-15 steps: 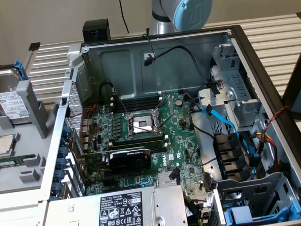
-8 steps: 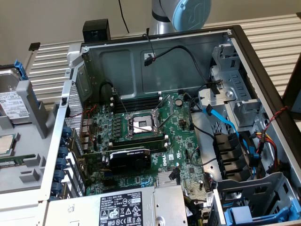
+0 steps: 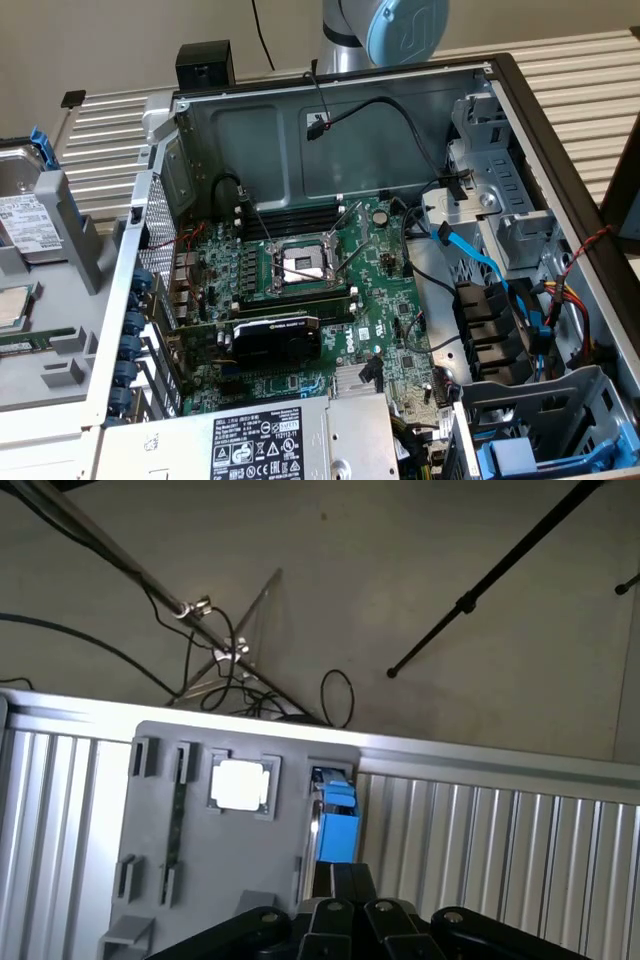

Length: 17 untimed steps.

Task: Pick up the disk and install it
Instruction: 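Pick up the disk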

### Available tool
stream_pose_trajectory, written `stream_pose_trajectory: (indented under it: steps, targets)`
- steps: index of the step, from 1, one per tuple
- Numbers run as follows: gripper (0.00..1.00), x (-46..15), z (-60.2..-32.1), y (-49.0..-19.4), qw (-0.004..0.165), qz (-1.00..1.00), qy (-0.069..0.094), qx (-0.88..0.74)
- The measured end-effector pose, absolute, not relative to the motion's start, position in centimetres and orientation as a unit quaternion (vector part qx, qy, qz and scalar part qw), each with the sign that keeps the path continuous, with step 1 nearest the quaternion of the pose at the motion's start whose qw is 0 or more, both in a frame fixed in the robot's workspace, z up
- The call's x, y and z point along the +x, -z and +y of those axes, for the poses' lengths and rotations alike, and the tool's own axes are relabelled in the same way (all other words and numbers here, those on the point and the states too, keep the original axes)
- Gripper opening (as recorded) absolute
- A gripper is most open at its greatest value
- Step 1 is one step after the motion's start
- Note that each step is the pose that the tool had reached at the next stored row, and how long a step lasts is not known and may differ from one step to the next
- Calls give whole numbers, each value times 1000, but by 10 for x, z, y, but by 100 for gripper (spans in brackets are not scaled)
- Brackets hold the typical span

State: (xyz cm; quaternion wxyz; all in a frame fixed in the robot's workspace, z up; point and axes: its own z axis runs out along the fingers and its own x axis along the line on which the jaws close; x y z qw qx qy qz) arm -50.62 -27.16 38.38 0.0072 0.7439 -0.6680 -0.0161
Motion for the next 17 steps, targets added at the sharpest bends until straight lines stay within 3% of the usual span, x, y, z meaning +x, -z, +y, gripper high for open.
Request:
stream_pose_trajectory:
  steps: [9,11,13,14,17]
  targets:
    - [11,-506,-272,-384,9,-668,19,744]
    - [17,-506,-272,-384,9,-668,19,744]
    - [30,-506,-272,-384,9,-668,19,744]
    - [30,-506,-272,-384,9,-668,19,744]
    - [48,-506,-272,-383,9,-668,19,744]
